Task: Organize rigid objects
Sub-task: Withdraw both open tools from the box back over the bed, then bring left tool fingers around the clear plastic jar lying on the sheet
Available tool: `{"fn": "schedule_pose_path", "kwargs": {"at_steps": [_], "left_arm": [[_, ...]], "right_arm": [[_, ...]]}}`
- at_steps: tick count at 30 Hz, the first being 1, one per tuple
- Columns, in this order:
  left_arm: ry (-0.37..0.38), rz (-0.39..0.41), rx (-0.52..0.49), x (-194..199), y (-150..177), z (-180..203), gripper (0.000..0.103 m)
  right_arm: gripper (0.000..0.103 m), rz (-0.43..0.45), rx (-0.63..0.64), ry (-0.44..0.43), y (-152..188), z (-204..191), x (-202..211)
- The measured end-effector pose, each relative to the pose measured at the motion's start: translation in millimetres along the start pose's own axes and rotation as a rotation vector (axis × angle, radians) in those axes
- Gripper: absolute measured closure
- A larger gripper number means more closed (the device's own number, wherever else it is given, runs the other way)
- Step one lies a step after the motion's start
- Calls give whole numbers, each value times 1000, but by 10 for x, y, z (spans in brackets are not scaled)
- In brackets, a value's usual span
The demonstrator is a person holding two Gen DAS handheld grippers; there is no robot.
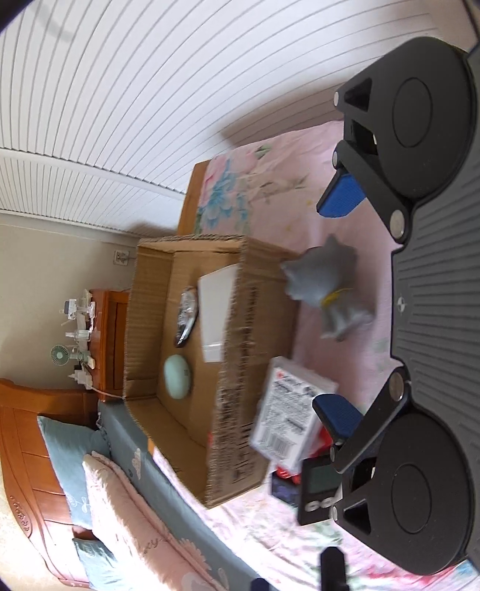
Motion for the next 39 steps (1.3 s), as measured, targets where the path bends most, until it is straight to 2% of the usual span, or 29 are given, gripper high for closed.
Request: {"fn": "schedule_pose_path", "kwargs": {"at_steps": [2,5,8,14,19,24,30,34,39], "left_arm": [[11,-9,-2,-31,-10,53,1],[70,-12,-20,-50,-32,205,1],[123,-22,-56,-95,-29,405,1],[147,-89,-143,-240,106,694,1],[156,-137,-174,-239,257,727,1],[113,-172,-209,-149,401,600,1],[44,-196,-183,-24,529,314,1],[0,-176,-180,45,556,144,1],[-60,-156,-117,-31,533,-128,1]], "right_arm": [[0,-11,-26,0,120,40,6],[0,-42,-53,-21,317,83,1],[0,-57,-52,-6,440,134,-2],[0,-60,-53,8,519,252,2],[0,-62,-70,-2,525,315,2],[0,-73,-71,-12,546,324,-33],[0,-80,-66,-23,557,294,-71],[0,-86,-52,-33,563,248,-93],[0,-93,-34,-34,566,195,-110]]}}
Point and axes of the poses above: each gripper's, at about its wrist camera, not at the fingertips, and x roughly against the way its jaws point, z to its right, y to its underside, the point moved 8 cm from there along -x, roughly the way its jaws point, and after that the axes turned 6 degrees about -x, right-handed, at the moved point
